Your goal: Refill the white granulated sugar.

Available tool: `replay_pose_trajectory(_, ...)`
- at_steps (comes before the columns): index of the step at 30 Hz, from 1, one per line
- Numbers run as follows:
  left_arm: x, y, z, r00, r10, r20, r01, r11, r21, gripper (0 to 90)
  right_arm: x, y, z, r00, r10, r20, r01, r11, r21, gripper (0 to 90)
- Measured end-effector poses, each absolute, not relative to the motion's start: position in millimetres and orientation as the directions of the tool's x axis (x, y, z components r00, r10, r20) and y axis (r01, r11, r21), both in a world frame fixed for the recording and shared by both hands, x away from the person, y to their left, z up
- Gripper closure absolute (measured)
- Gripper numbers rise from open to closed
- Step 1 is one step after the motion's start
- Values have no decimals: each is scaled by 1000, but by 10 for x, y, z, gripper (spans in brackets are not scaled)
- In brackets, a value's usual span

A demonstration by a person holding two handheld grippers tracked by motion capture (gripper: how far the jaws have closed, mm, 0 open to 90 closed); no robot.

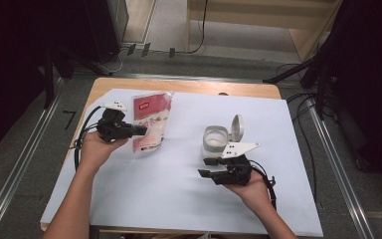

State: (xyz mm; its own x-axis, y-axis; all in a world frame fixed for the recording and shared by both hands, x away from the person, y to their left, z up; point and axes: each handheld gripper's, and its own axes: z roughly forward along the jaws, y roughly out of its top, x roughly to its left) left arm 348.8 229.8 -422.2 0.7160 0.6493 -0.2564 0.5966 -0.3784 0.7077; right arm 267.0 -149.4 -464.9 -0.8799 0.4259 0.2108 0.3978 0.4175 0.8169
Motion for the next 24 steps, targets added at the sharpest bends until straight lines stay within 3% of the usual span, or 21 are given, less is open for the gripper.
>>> replay_pose_trajectory(9,3430,2348,-4223,735,629,-254,579,-388,717,851,2669,-1512,-4643,-878,432,205,396,418,818,545)
replay_pose_trajectory(24,3394,2444,-4227,756,600,-262,559,-382,736,717,2680,-1548,-4627,-871,445,208,403,407,820,544)
